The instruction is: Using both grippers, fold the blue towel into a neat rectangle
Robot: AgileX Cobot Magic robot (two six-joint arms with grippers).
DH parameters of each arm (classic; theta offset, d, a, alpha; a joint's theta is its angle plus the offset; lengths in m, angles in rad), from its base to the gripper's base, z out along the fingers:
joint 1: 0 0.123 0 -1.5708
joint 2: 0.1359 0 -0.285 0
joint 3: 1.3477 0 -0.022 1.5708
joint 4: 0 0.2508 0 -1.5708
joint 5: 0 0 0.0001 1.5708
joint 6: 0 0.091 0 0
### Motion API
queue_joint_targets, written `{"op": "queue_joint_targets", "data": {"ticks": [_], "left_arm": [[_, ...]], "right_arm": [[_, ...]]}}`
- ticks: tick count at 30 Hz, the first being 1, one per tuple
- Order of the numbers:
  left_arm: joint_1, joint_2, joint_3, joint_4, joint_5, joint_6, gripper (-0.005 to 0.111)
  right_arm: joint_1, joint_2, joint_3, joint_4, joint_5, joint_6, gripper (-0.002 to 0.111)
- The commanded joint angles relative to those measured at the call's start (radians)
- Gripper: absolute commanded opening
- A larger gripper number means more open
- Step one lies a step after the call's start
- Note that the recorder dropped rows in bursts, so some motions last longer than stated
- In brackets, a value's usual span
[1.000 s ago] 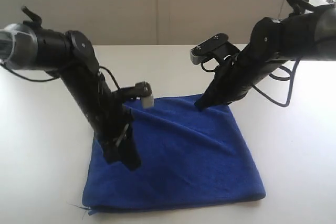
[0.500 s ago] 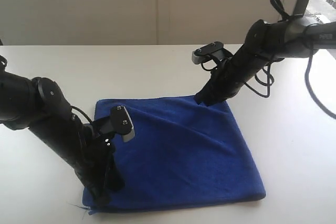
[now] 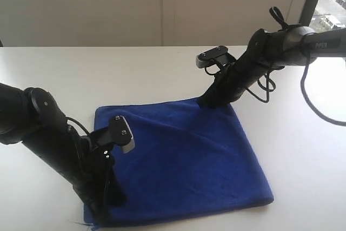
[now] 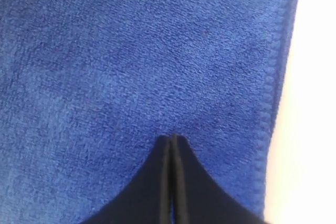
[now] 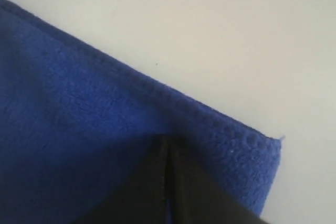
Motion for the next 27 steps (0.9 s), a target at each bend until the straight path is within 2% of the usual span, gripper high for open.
{"op": "queue_joint_targets", "data": {"ticks": [1, 7, 11, 17, 20, 23, 27], "left_arm": [[-0.002, -0.009, 0.033, 0.009, 0.044, 0.003, 0.000], [-0.002, -0.027, 0.033, 0.004, 0.032, 0.003, 0.000], [-0.002, -0.027, 0.027, -0.036, 0.020, 0.011, 0.000], [-0.002, -0.029, -0.046, -0.161, 0.093, 0.022, 0.000], [-0.002, -0.054, -0.096, -0.161, 0.133, 0.022, 0.000], [0.002, -0.097, -0.118, -0.152, 0.031, 0.014, 0.000], [0.018, -0.112, -0.122, -0.097, -0.298, -0.005, 0.000]], "right_arm": [[-0.027, 0.029, 0.001, -0.018, -0.012, 0.021, 0.000], [-0.032, 0.029, 0.001, -0.013, -0.003, 0.021, 0.000], [-0.032, 0.018, 0.001, 0.058, 0.004, -0.022, 0.000], [-0.028, -0.069, 0.001, 0.190, 0.021, -0.146, 0.000], [-0.028, -0.128, 0.001, 0.189, 0.029, -0.153, 0.000], [-0.028, -0.185, 0.001, 0.174, 0.094, -0.153, 0.000], [-0.028, -0.241, 0.033, 0.144, 0.201, -0.141, 0.000]]}}
